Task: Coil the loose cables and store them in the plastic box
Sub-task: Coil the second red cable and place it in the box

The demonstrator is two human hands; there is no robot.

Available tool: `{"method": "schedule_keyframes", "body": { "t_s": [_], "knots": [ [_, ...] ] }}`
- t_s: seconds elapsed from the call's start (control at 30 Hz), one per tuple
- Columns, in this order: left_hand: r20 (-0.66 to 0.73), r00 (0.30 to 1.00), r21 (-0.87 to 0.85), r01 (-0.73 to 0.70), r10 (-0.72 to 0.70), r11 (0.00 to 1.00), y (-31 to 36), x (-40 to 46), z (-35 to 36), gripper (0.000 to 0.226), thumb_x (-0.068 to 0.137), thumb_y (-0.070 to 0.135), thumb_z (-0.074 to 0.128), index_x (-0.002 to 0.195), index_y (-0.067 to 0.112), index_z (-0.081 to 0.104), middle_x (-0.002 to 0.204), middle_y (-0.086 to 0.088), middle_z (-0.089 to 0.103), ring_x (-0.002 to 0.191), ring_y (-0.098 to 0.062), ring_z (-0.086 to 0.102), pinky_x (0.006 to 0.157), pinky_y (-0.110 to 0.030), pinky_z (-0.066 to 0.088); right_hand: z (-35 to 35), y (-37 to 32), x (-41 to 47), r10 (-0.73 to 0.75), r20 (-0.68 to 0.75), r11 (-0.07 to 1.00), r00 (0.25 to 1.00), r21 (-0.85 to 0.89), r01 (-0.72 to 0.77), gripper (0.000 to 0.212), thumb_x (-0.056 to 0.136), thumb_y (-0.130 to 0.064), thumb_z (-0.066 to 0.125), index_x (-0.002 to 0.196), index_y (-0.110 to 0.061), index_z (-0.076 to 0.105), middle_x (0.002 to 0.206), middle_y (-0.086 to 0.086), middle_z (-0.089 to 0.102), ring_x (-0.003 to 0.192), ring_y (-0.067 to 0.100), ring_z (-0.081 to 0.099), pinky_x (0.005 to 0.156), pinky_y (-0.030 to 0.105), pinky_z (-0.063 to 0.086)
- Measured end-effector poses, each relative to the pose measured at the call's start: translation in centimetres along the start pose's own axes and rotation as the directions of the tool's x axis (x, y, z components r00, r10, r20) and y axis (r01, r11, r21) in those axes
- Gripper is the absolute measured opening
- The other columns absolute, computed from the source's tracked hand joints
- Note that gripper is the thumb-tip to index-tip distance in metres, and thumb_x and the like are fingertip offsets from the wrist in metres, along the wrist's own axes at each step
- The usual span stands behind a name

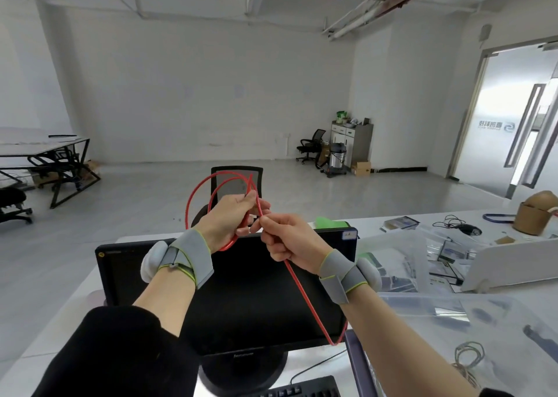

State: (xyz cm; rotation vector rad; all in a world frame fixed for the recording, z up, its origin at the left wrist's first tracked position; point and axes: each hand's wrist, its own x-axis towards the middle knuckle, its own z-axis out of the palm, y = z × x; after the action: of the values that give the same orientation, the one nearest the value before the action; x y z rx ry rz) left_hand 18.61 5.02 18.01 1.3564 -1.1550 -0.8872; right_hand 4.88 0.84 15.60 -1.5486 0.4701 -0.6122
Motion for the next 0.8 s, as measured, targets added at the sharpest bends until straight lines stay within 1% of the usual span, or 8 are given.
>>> {"method": "schedule_keyframes", "body": {
  "t_s": [0.07, 0.17, 0.23, 0.33, 0.4, 0.47, 0.67, 0.8],
  "knots": [
    [-0.001, 1.000, -0.036, -0.020, 0.020, 0.999, -0.1, 0.1, -0.2, 0.038, 0.103, 0.027, 0.033, 0.093, 0.005, 0.062, 0.084, -0.009, 0.067, 0.077, -0.024, 0.050, 0.063, -0.028, 0.039, 0.2, 0.1, -0.2, 0.003, -0.006, 0.999, 1.000, -0.049, -0.004, 0.031, 0.101, -0.023, 0.041, 0.082, -0.010, 0.062, 0.057, 0.000, 0.043, 0.039, 0.005, 0.033, 0.038, 0.016, 0.027],
    [-0.051, 0.998, -0.095, -0.038, 0.033, 0.995, -0.4, 0.4, 0.0, 0.035, 0.103, 0.025, 0.032, 0.080, 0.010, 0.053, 0.070, -0.007, 0.056, 0.056, -0.011, 0.042, 0.044, -0.016, 0.034, 0.6, 0.3, -0.4, 0.052, 0.022, 0.991, 0.998, -0.125, -0.049, 0.045, 0.099, -0.040, 0.041, 0.075, -0.007, 0.061, 0.050, -0.001, 0.041, 0.036, 0.007, 0.032, 0.037, 0.018, 0.027],
    [-0.109, 0.993, -0.205, -0.068, 0.046, 0.976, -0.2, 0.7, 0.3, 0.036, 0.104, 0.026, 0.029, 0.075, 0.013, 0.046, 0.058, -0.001, 0.051, 0.053, -0.010, 0.045, 0.049, -0.018, 0.039, 1.3, 0.8, -0.5, 0.097, 0.060, 0.983, 0.994, -0.163, -0.086, 0.055, 0.097, -0.048, 0.038, 0.068, -0.008, 0.060, 0.043, -0.005, 0.037, 0.035, 0.007, 0.029, 0.038, 0.019, 0.027],
    [-0.141, 0.988, -0.591, -0.129, 0.055, 0.797, 0.9, 0.8, -0.5, 0.041, 0.104, 0.029, 0.025, 0.071, 0.014, 0.042, 0.044, 0.004, 0.046, 0.055, -0.014, 0.061, 0.068, -0.032, 0.055, 2.0, 2.6, -0.7, 0.132, 0.114, 0.973, 0.985, -0.205, -0.106, 0.057, 0.097, -0.049, 0.039, 0.058, -0.010, 0.053, 0.042, -0.006, 0.031, 0.035, 0.006, 0.025, 0.040, 0.018, 0.026],
    [-0.132, 0.990, -0.766, -0.137, 0.055, 0.629, 2.0, 0.4, -1.6, 0.041, 0.103, 0.033, 0.028, 0.070, 0.015, 0.042, 0.042, 0.006, 0.038, 0.037, -0.008, 0.047, 0.048, -0.023, 0.053, 1.6, 3.8, -0.9, 0.181, 0.132, 0.962, 0.975, -0.230, -0.148, 0.056, 0.095, -0.048, 0.044, 0.053, -0.012, 0.049, 0.045, -0.002, 0.029, 0.036, 0.006, 0.024, 0.040, 0.017, 0.027],
    [-0.093, 0.993, -0.805, -0.120, 0.076, 0.581, 2.6, 0.0, -2.5, 0.039, 0.103, 0.035, 0.029, 0.071, 0.016, 0.041, 0.043, 0.007, 0.031, 0.032, -0.004, 0.028, 0.034, -0.013, 0.029, 0.7, 4.3, -0.9, 0.259, 0.120, 0.928, 0.958, -0.304, -0.213, 0.054, 0.093, -0.048, 0.050, 0.052, -0.012, 0.050, 0.041, -0.006, 0.030, 0.036, 0.007, 0.025, 0.044, 0.018, 0.031],
    [0.071, 0.985, -0.712, -0.059, 0.156, 0.700, 3.1, -1.2, -2.3, 0.040, 0.100, 0.034, 0.030, 0.066, 0.018, 0.042, 0.040, 0.009, 0.025, 0.041, -0.007, 0.006, 0.033, -0.016, 0.013, -2.6, 3.4, 0.7, 0.312, -0.129, 0.504, 0.941, -0.817, -0.279, 0.051, 0.087, -0.054, 0.054, 0.054, -0.015, 0.056, 0.053, -0.004, 0.047, 0.051, 0.010, 0.044, 0.078, 0.027, 0.045],
    [0.264, 0.963, -0.555, 0.110, 0.049, 0.824, 2.5, -1.5, -1.5, 0.038, 0.093, 0.037, 0.036, 0.061, 0.017, 0.044, 0.039, 0.009, 0.025, 0.038, -0.007, 0.006, 0.035, -0.013, 0.011, -5.1, 2.3, 1.2, 0.317, -0.165, 0.211, 0.934, -0.948, -0.239, 0.045, 0.084, -0.055, 0.057, 0.055, -0.021, 0.057, 0.066, -0.006, 0.049, 0.069, 0.012, 0.051, 0.080, 0.027, 0.042]
  ]
}}
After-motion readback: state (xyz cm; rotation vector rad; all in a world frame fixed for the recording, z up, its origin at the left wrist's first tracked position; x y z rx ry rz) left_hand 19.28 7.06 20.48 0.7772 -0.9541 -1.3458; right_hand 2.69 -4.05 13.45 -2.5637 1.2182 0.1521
